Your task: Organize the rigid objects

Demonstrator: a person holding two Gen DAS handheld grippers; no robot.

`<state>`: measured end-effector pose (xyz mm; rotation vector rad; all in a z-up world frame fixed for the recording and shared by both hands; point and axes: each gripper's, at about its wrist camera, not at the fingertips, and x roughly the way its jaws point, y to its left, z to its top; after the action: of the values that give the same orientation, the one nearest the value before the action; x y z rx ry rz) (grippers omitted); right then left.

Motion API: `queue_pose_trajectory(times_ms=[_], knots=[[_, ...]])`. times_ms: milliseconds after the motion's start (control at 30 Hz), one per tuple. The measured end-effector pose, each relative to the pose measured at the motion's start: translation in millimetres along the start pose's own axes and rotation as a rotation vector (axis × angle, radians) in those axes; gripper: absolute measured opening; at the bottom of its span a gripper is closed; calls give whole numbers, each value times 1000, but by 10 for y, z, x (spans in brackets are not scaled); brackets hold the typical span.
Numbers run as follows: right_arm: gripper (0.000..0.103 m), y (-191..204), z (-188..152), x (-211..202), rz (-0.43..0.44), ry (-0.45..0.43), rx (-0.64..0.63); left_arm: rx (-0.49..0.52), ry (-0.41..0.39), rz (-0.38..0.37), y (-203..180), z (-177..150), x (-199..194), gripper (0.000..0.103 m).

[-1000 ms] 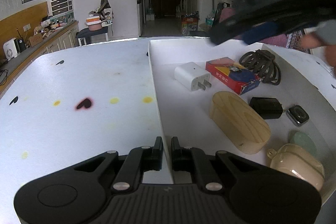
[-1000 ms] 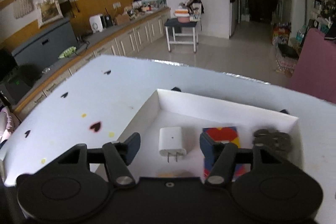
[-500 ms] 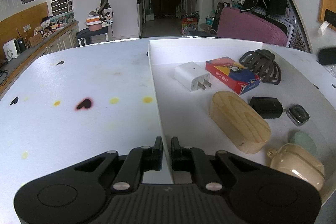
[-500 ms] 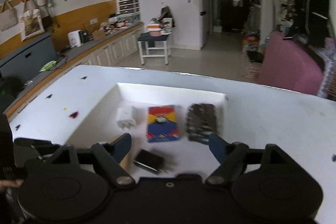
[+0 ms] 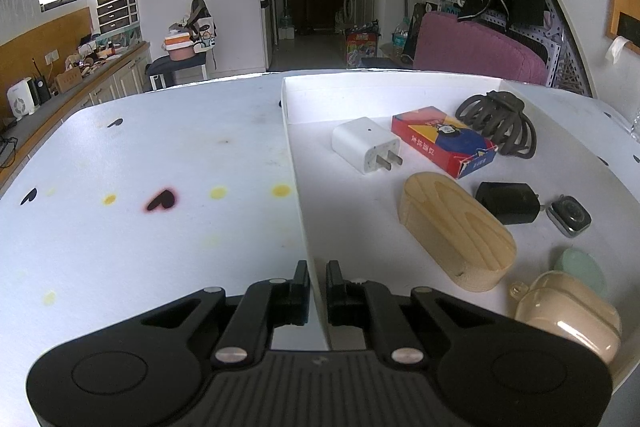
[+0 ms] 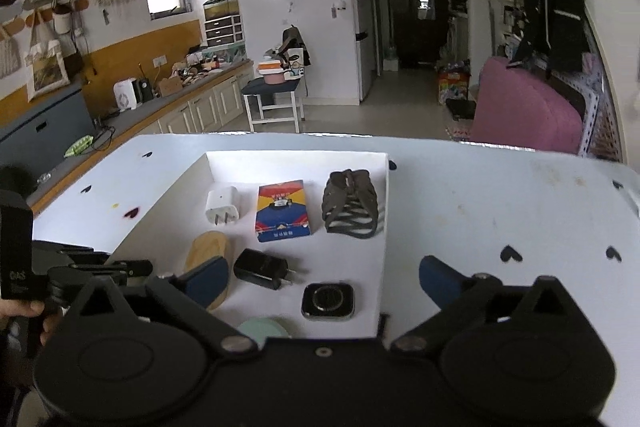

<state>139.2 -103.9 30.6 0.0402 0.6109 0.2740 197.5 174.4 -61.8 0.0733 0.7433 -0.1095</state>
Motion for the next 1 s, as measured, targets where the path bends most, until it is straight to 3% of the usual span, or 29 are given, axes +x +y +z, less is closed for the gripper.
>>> queue_pose_trajectory(times_ms=[267,433,500,633,700,1000], knots=[[103,-52,-33,-18,-8,-6,23,7,5,8,-14,2,-8,8],[103,-58,-67,-25,-12,-3,21,-42,-42,1,58,77,-140,13],[103,-57,-72,-49,-10,-11,21,-77,-70,-3,93,130,-236,29],[103,-53,-79,-126,-6,-31,19,-86,-121,-2,52,222,-446,48],[103,-47,-78,-177,-4,-42,19,-84,-143,-1,-6,272,-570,64],[103,-81,-91,-478,0,-112,17,-80,-260,3,-301,410,-1251,98]])
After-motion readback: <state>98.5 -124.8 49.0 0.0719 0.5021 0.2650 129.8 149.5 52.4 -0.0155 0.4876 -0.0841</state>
